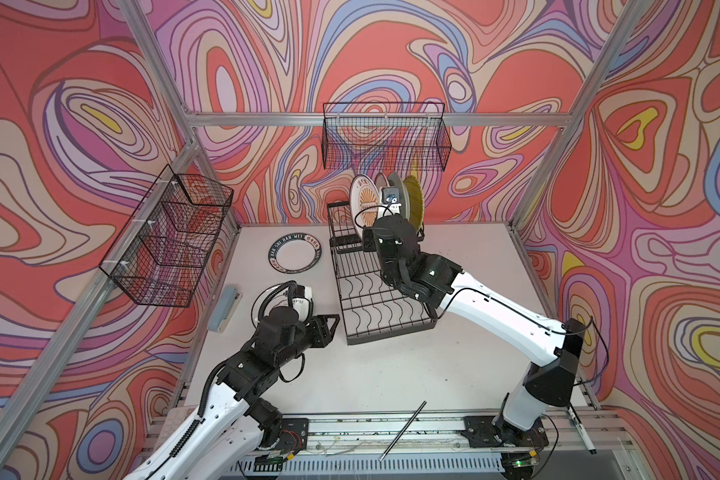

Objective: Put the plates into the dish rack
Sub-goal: 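Move the held plate with the right gripper to the rack's far slots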

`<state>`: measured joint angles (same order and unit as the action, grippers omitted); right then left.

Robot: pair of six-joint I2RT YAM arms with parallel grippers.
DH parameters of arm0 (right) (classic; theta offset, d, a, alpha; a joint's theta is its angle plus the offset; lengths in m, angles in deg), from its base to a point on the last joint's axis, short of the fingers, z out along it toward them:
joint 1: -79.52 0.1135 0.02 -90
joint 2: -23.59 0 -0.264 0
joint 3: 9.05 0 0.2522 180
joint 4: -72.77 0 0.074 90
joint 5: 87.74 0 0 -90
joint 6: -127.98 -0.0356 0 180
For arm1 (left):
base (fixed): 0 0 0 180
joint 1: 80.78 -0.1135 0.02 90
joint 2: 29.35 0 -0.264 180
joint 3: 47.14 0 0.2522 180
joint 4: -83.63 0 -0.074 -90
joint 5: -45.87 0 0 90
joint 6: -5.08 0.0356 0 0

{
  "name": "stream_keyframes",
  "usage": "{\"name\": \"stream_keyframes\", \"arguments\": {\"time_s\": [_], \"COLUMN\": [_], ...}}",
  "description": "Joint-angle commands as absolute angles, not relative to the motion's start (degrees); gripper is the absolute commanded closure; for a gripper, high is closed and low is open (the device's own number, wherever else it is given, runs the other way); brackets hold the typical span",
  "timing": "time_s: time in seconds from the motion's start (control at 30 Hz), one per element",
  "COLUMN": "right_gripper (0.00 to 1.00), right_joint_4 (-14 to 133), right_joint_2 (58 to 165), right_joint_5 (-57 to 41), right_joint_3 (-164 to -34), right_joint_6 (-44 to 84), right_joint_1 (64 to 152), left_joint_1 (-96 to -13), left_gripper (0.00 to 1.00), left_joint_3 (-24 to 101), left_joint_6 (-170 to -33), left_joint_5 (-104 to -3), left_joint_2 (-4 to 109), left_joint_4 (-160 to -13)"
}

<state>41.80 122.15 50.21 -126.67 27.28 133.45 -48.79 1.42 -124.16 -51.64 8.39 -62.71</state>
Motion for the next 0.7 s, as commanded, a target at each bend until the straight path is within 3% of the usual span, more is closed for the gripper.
{"name": "stream_keyframes", "arguments": {"time_s": [0.0, 0.67], "right_gripper": [1.0, 1.0], "right_joint_4": [43.2, 42.5], "right_joint_2": [123.5, 130.1], "right_joint_5": [54.3, 55.7], "right_joint_3": [-129.2, -133.7], "right_joint_6": [30.1, 33.5], "right_joint_1": [133.6, 130.7], "left_joint_1": [-48.6, -48.6], "left_gripper": [0.51, 0.51], "left_joint_3": [1.2, 2.7], "left_joint_6": [-124.3, -122.9], "left_joint_5": [-50.8, -49.5], "left_joint_2": [7.5, 8.2], "left_joint_4": [-60.9, -59.0]}}
